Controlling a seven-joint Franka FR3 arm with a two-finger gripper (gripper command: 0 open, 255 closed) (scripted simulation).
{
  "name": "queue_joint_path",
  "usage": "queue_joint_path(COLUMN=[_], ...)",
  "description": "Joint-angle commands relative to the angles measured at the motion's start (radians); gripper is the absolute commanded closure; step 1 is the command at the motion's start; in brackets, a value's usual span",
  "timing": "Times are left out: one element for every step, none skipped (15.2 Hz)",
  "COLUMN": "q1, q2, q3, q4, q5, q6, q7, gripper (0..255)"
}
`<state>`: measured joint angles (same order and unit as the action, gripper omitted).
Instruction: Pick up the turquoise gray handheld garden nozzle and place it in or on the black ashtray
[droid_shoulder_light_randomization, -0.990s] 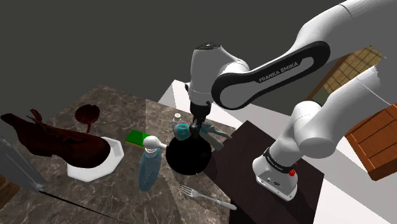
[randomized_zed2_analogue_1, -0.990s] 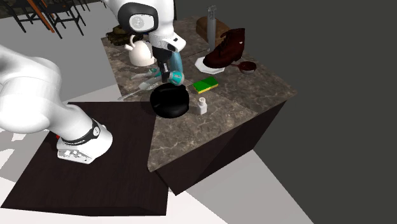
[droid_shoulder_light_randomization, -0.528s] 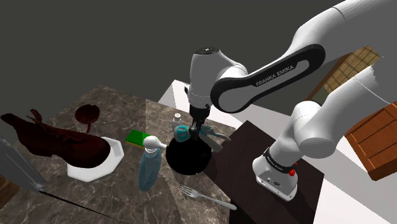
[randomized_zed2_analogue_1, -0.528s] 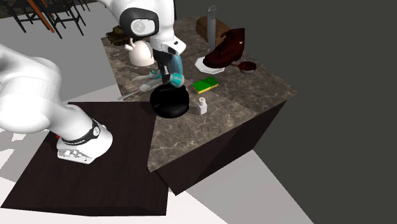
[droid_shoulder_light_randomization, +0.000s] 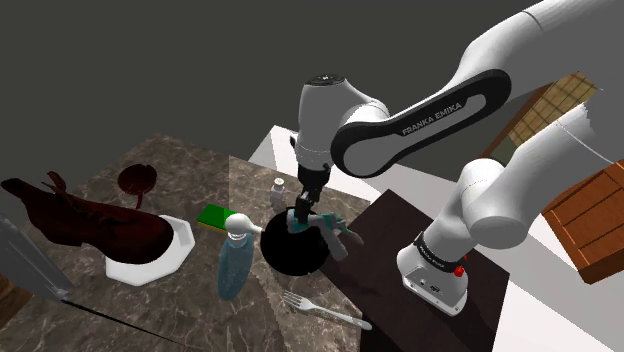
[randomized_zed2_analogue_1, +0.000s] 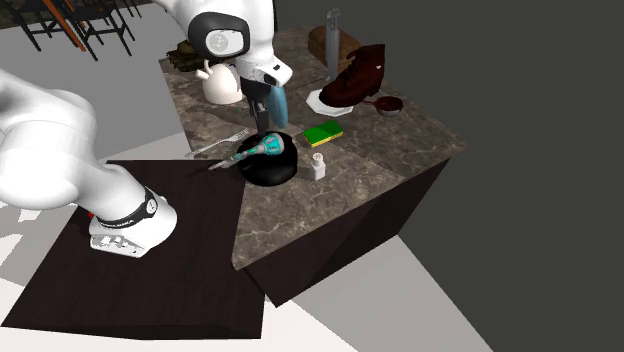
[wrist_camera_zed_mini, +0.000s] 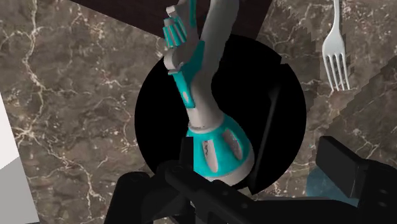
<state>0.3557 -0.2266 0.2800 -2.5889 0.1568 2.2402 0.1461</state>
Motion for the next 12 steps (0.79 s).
queue_joint_path(q1=[-0.001, -0.002, -0.003, -0.004, -0.003, -0.003, -0.003, -0.003, -0.003, -0.003, -0.003, -0.003], q2=[-0.021, -0.040, -0.057, -0.069, -0.069, -0.069, -0.069, -0.069, -0.069, -0.069, -0.069, -0.069], q3=[-0.004, -0.008, -0.012, -0.015, -0.015, -0.015, -0.015, -0.015, -0.015, -0.015, -0.015, -0.015], q4=[0.019, 0.039, 0.060, 0.078, 0.078, 0.078, 0.078, 0.078, 0.078, 0.078, 0.078, 0.078], q5=[0.000, 0.000, -0.001, -0.002, -0.002, -0.002, -0.002, -0.002, -0.002, -0.002, -0.002, -0.002], q6=[-0.039, -0.078, -0.117, -0.146, -0.146, -0.146, -0.146, -0.146, -0.146, -0.146, -0.146, -0.146], q7=[-0.002, -0.003, -0.004, -0.005, -0.005, -0.005, -0.005, -0.005, -0.005, -0.005, -0.005, -0.005], gripper=[0, 0, 0, 0, 0, 0, 0, 0, 0, 0, 0, 0])
